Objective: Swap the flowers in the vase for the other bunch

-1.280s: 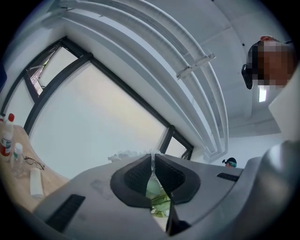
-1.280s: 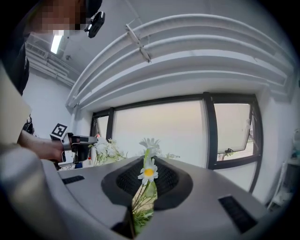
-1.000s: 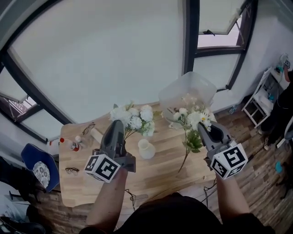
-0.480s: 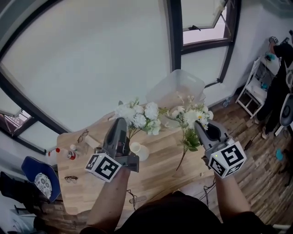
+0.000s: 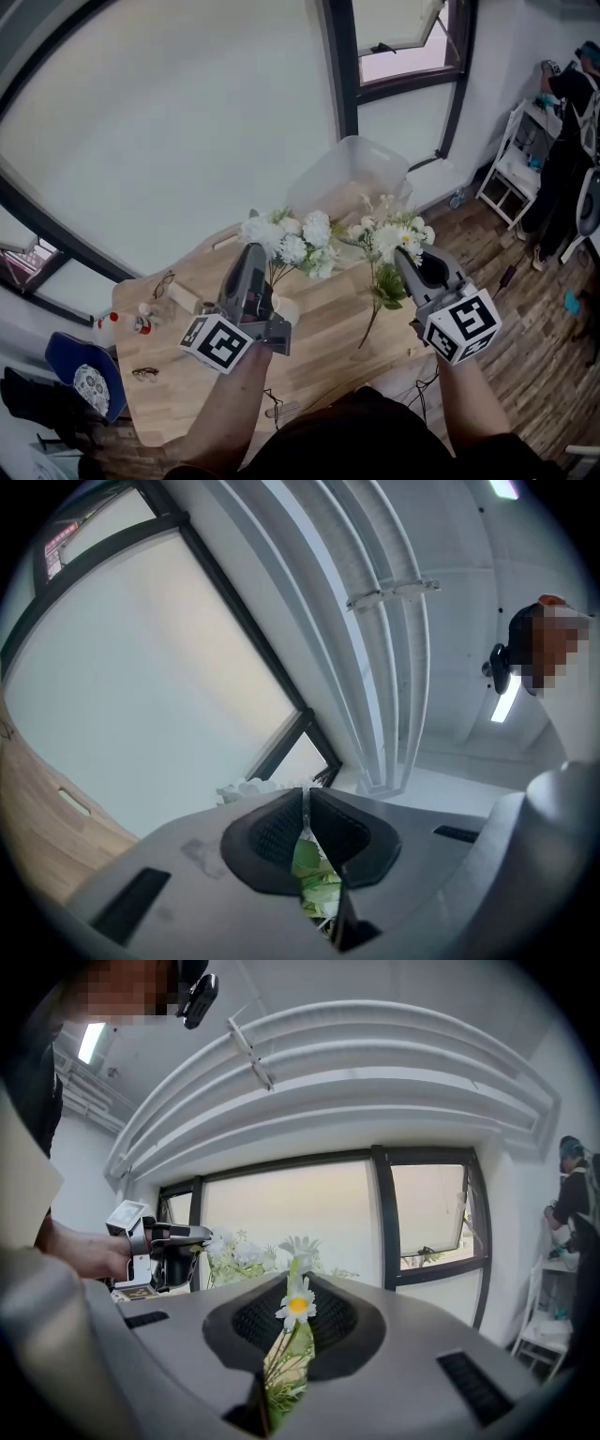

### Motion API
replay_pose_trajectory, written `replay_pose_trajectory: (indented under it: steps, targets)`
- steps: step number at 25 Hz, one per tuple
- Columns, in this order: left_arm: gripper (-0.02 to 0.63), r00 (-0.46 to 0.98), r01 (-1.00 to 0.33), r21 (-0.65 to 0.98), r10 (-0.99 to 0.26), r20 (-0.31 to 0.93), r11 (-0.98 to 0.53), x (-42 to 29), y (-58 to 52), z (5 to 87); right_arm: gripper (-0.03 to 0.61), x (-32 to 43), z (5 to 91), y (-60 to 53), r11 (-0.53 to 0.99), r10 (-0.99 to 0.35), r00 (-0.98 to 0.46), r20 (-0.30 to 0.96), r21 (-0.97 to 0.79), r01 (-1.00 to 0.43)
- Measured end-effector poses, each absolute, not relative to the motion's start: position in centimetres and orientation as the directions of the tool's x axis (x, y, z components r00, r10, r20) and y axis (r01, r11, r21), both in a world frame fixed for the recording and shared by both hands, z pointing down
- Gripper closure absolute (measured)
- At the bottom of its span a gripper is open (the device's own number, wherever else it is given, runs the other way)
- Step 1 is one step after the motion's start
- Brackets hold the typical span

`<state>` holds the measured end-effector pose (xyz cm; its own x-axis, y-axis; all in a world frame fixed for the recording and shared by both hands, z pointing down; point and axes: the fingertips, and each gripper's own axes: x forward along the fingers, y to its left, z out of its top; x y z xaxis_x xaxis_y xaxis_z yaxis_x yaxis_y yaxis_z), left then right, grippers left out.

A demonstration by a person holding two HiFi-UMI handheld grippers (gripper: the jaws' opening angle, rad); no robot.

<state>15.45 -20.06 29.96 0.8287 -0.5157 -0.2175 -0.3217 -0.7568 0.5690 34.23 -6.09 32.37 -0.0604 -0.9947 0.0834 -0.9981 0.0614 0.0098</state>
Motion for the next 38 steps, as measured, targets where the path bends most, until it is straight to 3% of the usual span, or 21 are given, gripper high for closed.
replay_pose_trajectory:
  steps: [14,30,38]
  targets:
    - [0.588,0.805,-0.399,0.618,-0.582,-0.117,-0.677,11.8,-21.9,35.9,0.520,33.8,33.7,-6.6,0.052,-0.991,-0.051,0.121,0.001,-0.999]
    - [0.588,0.764,-0.569,0.443,-0.644,-0.025,-0.692,9.3,-21.1,39.2,0.520,31.8,34.8,-9.1,0.161,-0.976,-0.158,0.148,0.014,-0.987]
    - [0.588,0.745,-0.603,0.441,-0.667,0.014,-0.664,5.8,-22.4,41.2,0.520,28.3,35.1,-11.7,0.197,-0.966,-0.190,0.175,0.020,-0.980]
